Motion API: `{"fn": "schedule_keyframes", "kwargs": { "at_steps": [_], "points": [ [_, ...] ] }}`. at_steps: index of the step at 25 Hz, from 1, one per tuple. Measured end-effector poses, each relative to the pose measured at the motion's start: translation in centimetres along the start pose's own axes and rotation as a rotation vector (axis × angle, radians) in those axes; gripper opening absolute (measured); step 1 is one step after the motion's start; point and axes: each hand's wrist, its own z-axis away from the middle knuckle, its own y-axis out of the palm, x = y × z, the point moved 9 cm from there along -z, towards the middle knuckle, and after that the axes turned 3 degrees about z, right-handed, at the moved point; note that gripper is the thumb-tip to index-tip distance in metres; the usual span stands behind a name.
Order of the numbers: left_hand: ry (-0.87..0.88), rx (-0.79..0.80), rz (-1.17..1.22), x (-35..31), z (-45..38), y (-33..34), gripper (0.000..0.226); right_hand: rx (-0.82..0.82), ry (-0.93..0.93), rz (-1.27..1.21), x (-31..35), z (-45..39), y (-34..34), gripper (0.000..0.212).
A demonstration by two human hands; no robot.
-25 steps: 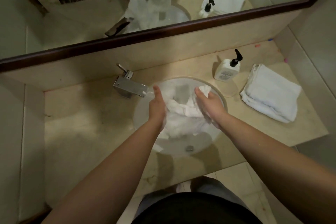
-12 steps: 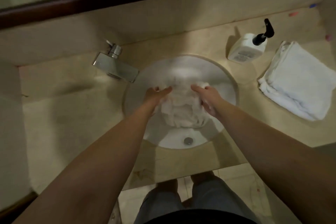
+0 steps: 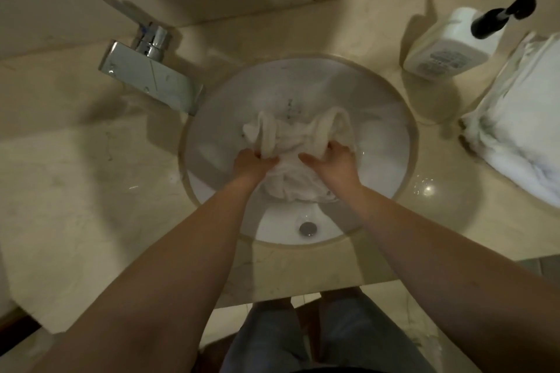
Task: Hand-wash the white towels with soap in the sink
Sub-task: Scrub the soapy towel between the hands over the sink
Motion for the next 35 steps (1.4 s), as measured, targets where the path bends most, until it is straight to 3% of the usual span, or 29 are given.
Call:
{"fn": "schedule_keyframes", "kwargs": {
  "at_steps": [2, 4, 5, 8, 10, 13, 15, 17, 19, 21, 22, 29, 31, 35],
  "points": [
    [0.059, -0.048, -0.065, -0.6, -0.3, -0.2, 0.037, -0.057, -0.053, 0.019, 0.1, -0.6, 0.4, 0.043],
    [0.087, -0.109, 0.054, -1.2, -0.4, -0.7, 0.035, -0.073, -0.031, -0.161, 0.1, -0.7, 0.2, 0.012],
    [0.079, -0.127, 0.133, -1.2, -0.3, -0.7, 0.036, -0.073, -0.020, -0.243, 0.2, -0.6, -0.1, 0.007],
    [-0.075, -0.064, 0.583, -0.1, 0.0, 0.5, 0.020, -0.084, 0.009, -0.421, 0.6, -0.1, -1.4, 0.012],
    [-0.204, 0.099, 0.854, 0.8, 1.0, 2.8, 0.033, -0.046, 0.095, -0.527, -0.2, -0.1, -1.7, 0.015],
    [-0.327, 0.229, 0.788, 1.8, 3.1, 4.0, 0.031, 0.149, 0.363, -0.669, -3.6, 0.9, -0.2, 0.039],
    [-0.354, 0.243, 0.701, 1.8, 4.1, 3.6, 0.018, 0.229, 0.550, -0.625, -6.4, 2.0, 1.0, 0.051],
    [-0.346, 0.240, 0.677, 1.6, 5.1, 3.2, 0.018, 0.226, 0.599, -0.558, -7.3, 3.0, 0.9, 0.047],
    [-0.269, 0.228, 0.680, 0.9, 6.3, 2.1, 0.024, 0.112, 0.488, -0.483, -6.4, 3.9, -1.2, 0.039],
    [-0.143, 0.206, 0.673, -0.5, 7.6, 0.3, 0.063, -0.002, 0.329, -0.393, -4.4, 5.0, -3.9, 0.044],
    [-0.067, 0.179, 0.666, -1.5, 8.5, -1.0, 0.068, -0.046, 0.257, -0.373, -3.0, 6.1, -5.2, 0.045],
    [0.505, -0.124, 0.513, -10.0, 19.6, -10.7, 0.018, -0.339, -0.250, -0.400, 9.1, 17.2, -14.0, 0.023],
    [0.646, -0.126, 0.488, -12.7, 23.2, -12.1, 0.019, -0.320, -0.326, -0.497, 12.1, 20.1, -15.7, 0.009],
    [0.778, -0.074, 0.623, -17.4, 28.3, -13.8, 0.024, -0.272, -0.338, -0.672, 17.4, 23.1, -17.5, 0.015]
  ]
}}
